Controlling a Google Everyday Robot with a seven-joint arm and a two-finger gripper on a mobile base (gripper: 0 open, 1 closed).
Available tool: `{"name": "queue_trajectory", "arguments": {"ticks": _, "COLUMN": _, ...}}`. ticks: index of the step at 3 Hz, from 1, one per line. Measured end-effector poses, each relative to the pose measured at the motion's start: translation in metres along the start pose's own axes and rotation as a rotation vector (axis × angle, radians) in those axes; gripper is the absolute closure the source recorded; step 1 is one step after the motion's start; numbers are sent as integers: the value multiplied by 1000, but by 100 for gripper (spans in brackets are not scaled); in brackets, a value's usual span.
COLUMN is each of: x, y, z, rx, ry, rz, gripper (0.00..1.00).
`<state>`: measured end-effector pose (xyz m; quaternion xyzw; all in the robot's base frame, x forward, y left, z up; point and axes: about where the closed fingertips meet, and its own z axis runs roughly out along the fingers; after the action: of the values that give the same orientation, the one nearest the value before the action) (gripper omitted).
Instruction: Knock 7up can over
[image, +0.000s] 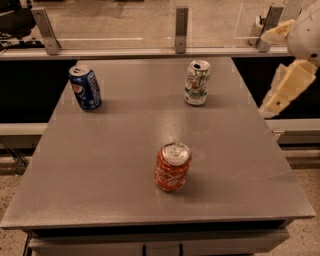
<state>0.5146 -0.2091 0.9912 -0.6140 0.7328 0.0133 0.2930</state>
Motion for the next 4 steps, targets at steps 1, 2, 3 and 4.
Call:
{"name": "queue_trajectory", "arguments": {"ticks": 1, "x": -13, "y": -47, "z": 40, "rx": 63, "ry": -260, "rz": 28, "gripper": 0}}
{"name": "queue_trajectory", "arguments": {"ticks": 2, "x": -35, "y": -83, "z": 75, "rx": 109, "ry": -512, "rz": 104, "gripper": 0}}
{"name": "queue_trajectory", "arguments": {"ticks": 3, "x": -43, "y": -99, "z": 103, "rx": 73, "ry": -671, "rz": 182, "gripper": 0}}
{"name": "queue_trajectory", "arguments": {"ticks": 4, "x": -37, "y": -99, "z": 127, "rx": 5, "ry": -763, "rz": 270, "gripper": 0}}
